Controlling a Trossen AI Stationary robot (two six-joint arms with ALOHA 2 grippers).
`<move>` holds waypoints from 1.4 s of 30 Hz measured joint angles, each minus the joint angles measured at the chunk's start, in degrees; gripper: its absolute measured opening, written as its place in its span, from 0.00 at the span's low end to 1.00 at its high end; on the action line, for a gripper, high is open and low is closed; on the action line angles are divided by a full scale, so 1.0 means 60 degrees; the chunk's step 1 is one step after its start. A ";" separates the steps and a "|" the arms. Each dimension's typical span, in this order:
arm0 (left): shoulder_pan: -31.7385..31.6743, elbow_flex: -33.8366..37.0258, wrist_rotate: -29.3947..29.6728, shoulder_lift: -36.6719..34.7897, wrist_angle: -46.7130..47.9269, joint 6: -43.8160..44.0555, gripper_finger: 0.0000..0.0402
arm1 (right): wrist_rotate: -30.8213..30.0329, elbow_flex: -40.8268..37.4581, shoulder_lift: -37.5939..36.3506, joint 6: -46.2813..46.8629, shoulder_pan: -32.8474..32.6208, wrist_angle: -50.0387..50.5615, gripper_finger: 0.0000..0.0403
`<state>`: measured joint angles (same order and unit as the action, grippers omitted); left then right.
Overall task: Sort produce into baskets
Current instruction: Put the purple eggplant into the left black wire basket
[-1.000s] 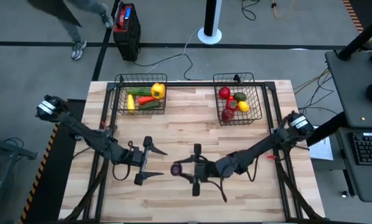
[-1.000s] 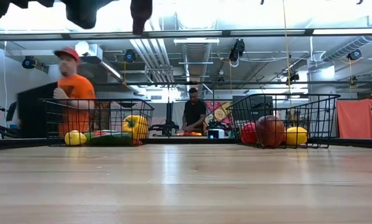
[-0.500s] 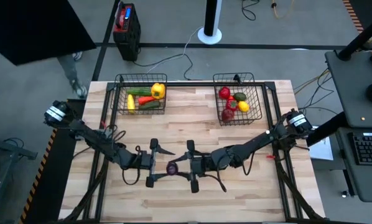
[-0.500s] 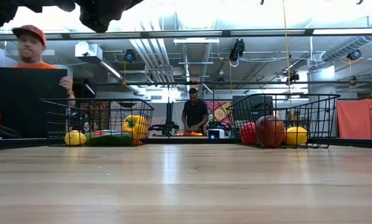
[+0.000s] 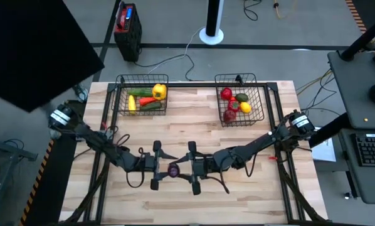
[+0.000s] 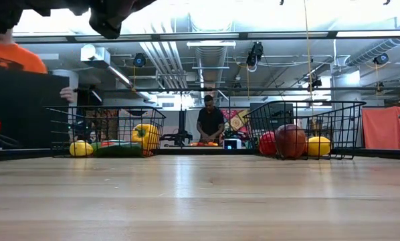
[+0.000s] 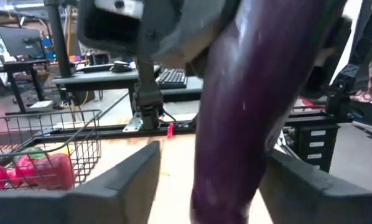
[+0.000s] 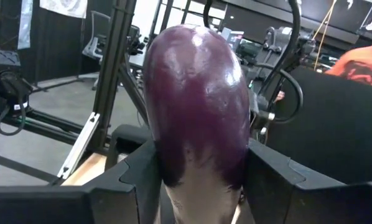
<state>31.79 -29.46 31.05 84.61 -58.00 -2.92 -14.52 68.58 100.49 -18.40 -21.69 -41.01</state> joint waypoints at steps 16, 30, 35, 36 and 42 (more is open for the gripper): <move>0.0000 -0.0082 0.0260 0.0117 0.0094 0.0445 0.19 | -0.0480 0.0282 -0.0182 0.0893 0.0076 0.1179 0.63; -0.0029 -0.0229 0.3078 -0.1898 0.3194 0.1887 0.19 | -0.1824 0.1016 -0.1890 0.3189 0.0178 0.6392 0.80; -0.0290 -0.0798 0.4219 -0.3244 0.5859 0.2444 0.19 | -0.3480 0.1016 -0.2345 0.4664 0.0186 0.8305 0.78; -0.0432 -0.1020 0.4223 -0.3517 0.6704 0.2630 0.19 | -0.3718 0.1016 -0.2375 0.4786 0.0186 0.8618 0.77; -0.2004 -0.3031 0.3456 -0.4477 1.3690 0.5108 0.19 | -0.3845 0.1009 -0.2340 0.4995 0.0204 0.8960 0.74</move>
<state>19.77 -47.64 51.78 57.75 24.14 27.73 -37.59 74.63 86.45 11.57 -20.47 12.74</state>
